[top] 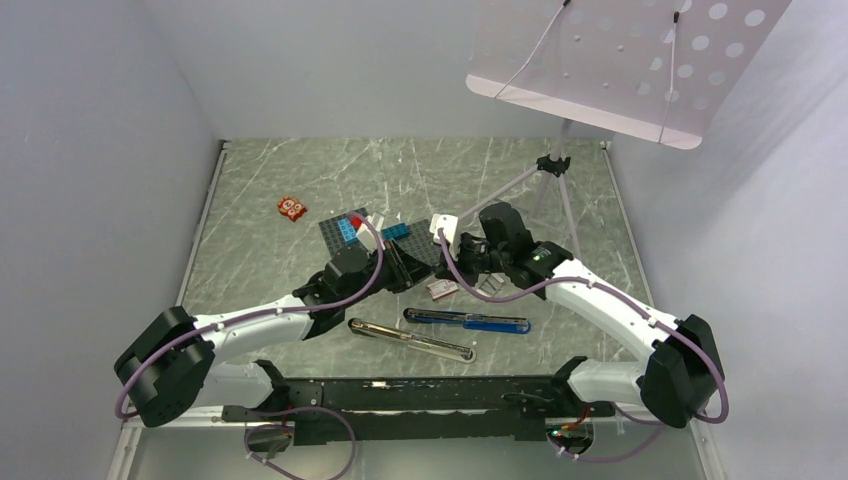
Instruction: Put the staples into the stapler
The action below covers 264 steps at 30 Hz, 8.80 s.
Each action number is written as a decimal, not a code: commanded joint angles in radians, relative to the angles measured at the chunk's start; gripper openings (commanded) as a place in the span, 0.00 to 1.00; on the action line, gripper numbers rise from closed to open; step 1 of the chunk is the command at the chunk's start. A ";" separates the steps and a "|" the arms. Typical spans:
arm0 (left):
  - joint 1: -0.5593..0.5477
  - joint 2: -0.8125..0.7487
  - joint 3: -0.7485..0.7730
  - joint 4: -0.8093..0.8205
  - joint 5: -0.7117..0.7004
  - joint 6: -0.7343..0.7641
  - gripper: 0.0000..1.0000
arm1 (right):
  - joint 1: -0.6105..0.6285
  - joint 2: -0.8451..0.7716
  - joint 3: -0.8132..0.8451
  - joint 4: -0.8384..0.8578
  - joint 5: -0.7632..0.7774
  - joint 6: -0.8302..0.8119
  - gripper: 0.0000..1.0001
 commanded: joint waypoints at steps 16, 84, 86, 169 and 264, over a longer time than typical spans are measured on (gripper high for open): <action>-0.008 -0.377 -0.158 0.121 0.008 0.450 0.84 | -0.092 -0.055 -0.039 0.060 -0.266 0.078 0.06; -0.021 0.018 -0.283 1.029 0.555 0.625 0.53 | -0.072 -0.086 0.009 -0.123 -0.736 -0.190 0.08; -0.021 0.023 -0.288 1.029 0.550 0.627 0.53 | -0.073 -0.090 0.011 -0.123 -0.731 -0.191 0.08; -0.111 0.456 0.907 -1.491 0.469 1.337 0.01 | -0.868 -0.201 0.161 -0.557 -0.624 -0.371 0.60; -0.392 0.785 1.125 -1.582 0.210 1.645 0.03 | -1.206 -0.049 0.239 -0.851 -0.755 -0.602 0.60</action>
